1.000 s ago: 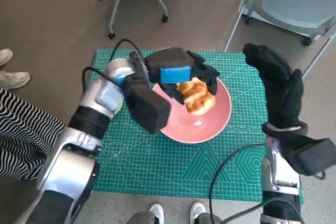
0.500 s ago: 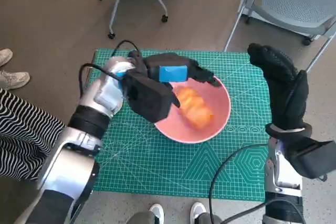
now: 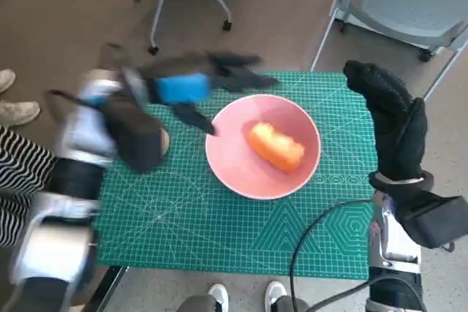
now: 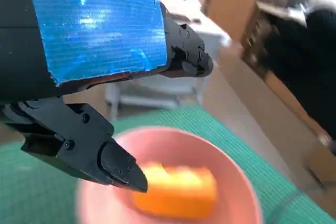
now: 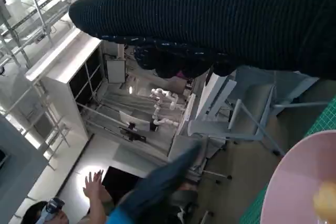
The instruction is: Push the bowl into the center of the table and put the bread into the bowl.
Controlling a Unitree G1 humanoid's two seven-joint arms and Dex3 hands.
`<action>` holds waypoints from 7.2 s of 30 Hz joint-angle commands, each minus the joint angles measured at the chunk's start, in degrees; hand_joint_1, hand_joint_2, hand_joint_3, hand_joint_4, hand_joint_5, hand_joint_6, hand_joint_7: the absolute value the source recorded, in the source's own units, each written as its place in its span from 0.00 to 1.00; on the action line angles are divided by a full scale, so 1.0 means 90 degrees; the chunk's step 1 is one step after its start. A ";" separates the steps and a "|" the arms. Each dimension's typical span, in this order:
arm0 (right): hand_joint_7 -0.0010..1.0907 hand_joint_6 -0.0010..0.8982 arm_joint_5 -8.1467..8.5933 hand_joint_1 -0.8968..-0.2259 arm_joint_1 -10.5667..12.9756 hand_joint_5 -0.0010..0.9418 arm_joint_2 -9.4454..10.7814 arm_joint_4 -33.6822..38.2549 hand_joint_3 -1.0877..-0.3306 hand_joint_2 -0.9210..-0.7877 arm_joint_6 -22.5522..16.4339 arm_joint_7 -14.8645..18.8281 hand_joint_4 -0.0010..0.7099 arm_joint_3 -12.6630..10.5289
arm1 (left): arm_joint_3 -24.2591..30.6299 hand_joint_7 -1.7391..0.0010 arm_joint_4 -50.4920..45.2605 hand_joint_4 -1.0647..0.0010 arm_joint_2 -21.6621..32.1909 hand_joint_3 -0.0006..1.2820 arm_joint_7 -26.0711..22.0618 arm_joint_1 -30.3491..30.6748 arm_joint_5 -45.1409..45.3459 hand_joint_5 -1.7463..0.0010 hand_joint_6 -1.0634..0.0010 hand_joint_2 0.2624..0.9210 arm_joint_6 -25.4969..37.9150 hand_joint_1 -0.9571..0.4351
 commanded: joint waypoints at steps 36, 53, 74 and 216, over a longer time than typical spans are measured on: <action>0.47 0.13 0.0362 0.33 -0.0163 0.00 0.0066 0.0448 0.48 0.00 0.0037 0.0415 0.30 0.0041 | -0.0102 0.99 0.1230 0.89 0.1191 0.00 0.0141 0.0905 0.0628 1.00 0.72 0.74 0.0642 0.55; 0.47 0.13 0.0430 0.33 -0.0056 0.00 -0.0073 0.0326 0.48 0.00 0.0098 0.0511 0.31 -0.0033 | -0.0657 0.99 0.2058 0.84 0.0650 0.01 0.0469 0.0544 0.1218 0.99 0.69 0.77 0.1006 0.70; 0.47 0.13 0.0358 0.33 0.0121 0.00 -0.0208 0.0125 0.49 0.00 0.0098 0.0404 0.32 -0.0090 | -0.1676 0.47 0.3523 0.36 0.0224 0.07 0.1942 0.0133 0.2583 0.56 0.50 0.98 0.0950 0.71; 0.45 0.15 0.0221 0.31 -0.0389 0.00 -0.0142 -0.0310 0.49 0.00 0.0578 0.0043 0.33 0.0026 | 0.1281 1.00 -0.0682 0.86 -0.2515 0.23 0.1584 0.1156 -0.3154 1.00 0.79 1.00 0.0685 0.28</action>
